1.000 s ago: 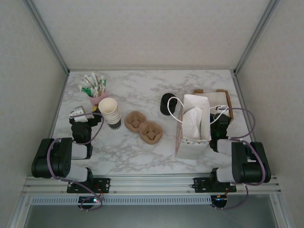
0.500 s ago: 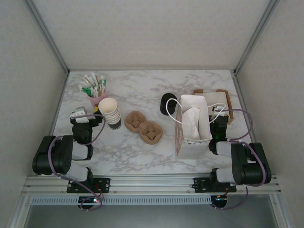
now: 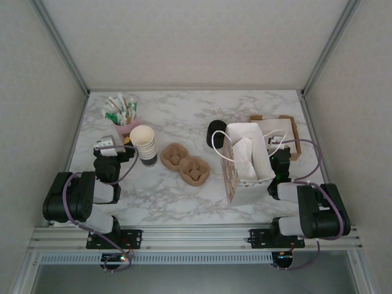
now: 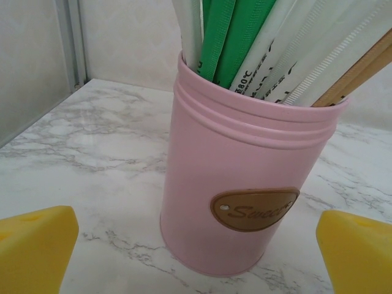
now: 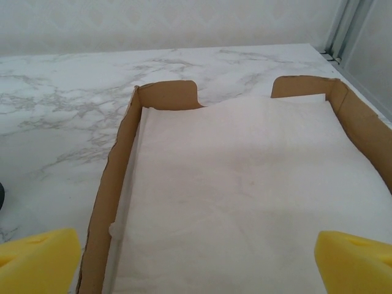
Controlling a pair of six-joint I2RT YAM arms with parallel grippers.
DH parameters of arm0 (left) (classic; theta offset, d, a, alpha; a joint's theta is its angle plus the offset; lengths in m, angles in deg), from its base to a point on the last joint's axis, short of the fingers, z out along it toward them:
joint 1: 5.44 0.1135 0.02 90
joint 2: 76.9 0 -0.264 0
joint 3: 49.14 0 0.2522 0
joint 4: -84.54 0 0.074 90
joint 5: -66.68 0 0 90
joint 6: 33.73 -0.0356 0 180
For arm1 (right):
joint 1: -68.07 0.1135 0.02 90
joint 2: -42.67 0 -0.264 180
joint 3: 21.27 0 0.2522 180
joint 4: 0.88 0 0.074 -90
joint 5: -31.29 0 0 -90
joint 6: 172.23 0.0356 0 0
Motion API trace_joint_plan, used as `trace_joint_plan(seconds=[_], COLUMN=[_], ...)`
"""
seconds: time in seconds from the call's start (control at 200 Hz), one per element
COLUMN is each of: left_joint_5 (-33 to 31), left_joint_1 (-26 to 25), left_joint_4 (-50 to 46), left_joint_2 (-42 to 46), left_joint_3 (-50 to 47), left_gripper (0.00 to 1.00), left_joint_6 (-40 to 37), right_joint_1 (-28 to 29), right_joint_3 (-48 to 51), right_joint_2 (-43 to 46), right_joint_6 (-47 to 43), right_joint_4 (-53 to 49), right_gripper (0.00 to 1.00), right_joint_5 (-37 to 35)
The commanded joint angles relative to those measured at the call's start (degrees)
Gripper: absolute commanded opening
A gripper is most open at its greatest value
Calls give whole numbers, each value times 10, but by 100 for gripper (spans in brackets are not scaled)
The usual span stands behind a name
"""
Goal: Pack the takeout coffee
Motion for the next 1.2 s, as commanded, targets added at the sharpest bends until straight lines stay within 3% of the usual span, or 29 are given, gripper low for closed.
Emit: trace_joint_plan(seconds=[0.0,0.095,0.391,1.197], left_joint_5=[13,13,-24,-26], left_joint_1=[-4,-3,-3,-3], left_joint_4=[-5,-7,-25,-26], left_joint_2=[-6,-6,-9,-9], left_joint_3=[13,14,27,27], left_gripper=[100,99,100,100], left_joint_6=[-4,-4,12,11], right_joint_1=[2,3,-7,-12], right_joint_3=[8,1,-73,-76], right_joint_2=[-46,-90,-100,-100], right_joint_6=[-13,-23,3,5], right_joint_4=[83,108,-21,-29], right_gripper=[99,99,99,99], right_joint_5=[-10,7,-18,-10])
